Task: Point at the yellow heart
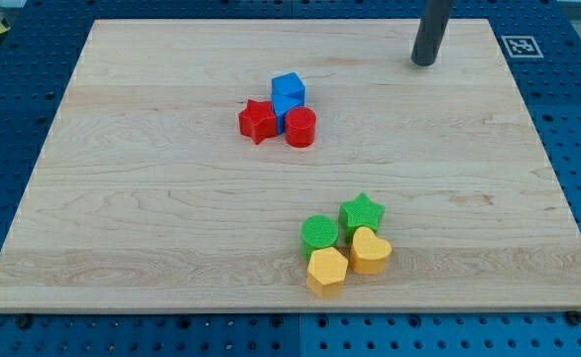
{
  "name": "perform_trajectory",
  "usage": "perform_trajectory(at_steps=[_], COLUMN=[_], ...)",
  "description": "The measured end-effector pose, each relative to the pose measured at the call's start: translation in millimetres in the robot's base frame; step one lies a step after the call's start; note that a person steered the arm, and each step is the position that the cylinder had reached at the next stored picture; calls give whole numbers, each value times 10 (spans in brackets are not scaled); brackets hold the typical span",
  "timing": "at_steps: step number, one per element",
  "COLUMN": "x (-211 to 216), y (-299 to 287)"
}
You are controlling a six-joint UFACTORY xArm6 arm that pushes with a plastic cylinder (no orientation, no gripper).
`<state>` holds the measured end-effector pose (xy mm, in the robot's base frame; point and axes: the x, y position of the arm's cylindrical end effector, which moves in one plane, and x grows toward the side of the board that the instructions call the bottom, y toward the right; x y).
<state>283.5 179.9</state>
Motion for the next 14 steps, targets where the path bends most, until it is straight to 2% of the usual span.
perform_trajectory(at_steps=[5, 6, 7, 8, 9, 11, 12, 13, 14], x=[4, 175, 641, 929, 1000, 2290, 2852, 3181, 3214], y=[122, 123, -408, -674, -633, 341, 271, 12, -24])
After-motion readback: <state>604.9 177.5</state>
